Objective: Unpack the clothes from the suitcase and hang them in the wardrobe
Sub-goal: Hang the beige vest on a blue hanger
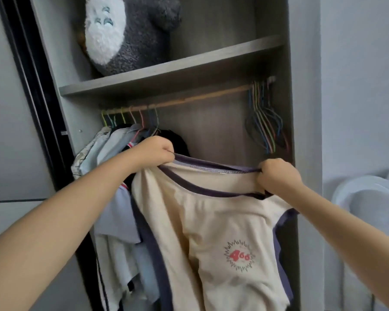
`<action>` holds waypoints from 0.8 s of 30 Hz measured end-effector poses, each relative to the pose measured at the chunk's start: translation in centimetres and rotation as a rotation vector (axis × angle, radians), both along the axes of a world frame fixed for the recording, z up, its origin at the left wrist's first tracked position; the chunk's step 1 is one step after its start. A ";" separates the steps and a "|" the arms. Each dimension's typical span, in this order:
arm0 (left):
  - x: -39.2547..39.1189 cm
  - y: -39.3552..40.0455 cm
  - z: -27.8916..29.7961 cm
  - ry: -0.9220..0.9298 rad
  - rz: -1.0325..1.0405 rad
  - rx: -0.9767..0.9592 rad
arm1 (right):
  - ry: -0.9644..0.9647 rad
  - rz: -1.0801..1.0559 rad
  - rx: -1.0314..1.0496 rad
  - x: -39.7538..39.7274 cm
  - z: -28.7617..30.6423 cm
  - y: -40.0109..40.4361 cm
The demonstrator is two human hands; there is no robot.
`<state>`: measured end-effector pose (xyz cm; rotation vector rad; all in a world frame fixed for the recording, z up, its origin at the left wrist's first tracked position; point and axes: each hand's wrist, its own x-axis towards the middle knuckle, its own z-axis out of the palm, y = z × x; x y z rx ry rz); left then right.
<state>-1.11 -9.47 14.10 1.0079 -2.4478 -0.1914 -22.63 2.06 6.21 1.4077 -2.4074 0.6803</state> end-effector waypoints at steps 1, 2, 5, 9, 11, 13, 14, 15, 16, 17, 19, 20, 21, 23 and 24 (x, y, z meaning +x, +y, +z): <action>0.3 -1.0 -0.2 -0.068 -0.016 -0.026 | -0.049 0.014 -0.034 -0.3 0.6 -0.1; 0.7 -2.1 -0.5 -0.140 -0.028 -0.042 | -0.083 0.033 -0.074 -0.4 1.1 -0.2; 1.1 -5.3 -2.3 -0.261 0.042 -0.088 | -0.118 0.094 -0.134 -0.6 2.3 -1.0; 0.3 -9.1 -4.5 0.053 0.240 -0.036 | -0.057 0.122 0.028 -0.4 2.9 -2.9; -1.3 -10.1 -4.7 0.324 0.236 0.138 | -0.028 0.187 0.224 -0.7 3.3 -4.3; -2.7 -10.5 -4.4 0.522 0.196 0.404 | -0.090 0.332 0.425 -0.1 4.3 -5.0; -3.5 -10.8 -3.9 0.611 0.193 0.553 | -0.167 0.382 0.495 0.2 5.0 -5.5; -4.1 -10.9 -3.4 0.672 0.202 0.664 | -0.204 0.382 0.523 0.4 5.7 -6.0; -4.7 -11.3 -2.8 0.688 0.201 0.702 | -0.170 0.337 0.533 0.3 6.6 -7.0; -5.1 -12.1 -2.2 0.670 0.187 0.686 | -0.095 0.238 0.504 -0.1 7.2 -8.5; -6.3 -13.3 -1.2 0.637 0.138 0.563 | 0.056 0.030 0.347 -1.7 8.1 -11.6; -6.8 -14.0 -0.9 0.640 0.120 0.485 | 0.071 -0.073 0.259 -2.6 8.2 -13.1; -7.1 -14.6 -0.6 0.656 0.115 0.416 | 0.079 -0.166 0.193 -3.5 8.3 -14.5; -7.6 -15.6 -0.3 0.683 0.130 0.315 | 0.091 -0.299 0.116 -4.9 8.2 -16.0; -7.6 -16.2 -0.1 0.667 0.153 0.276 | 0.114 -0.349 0.078 -5.6 7.9 -16.6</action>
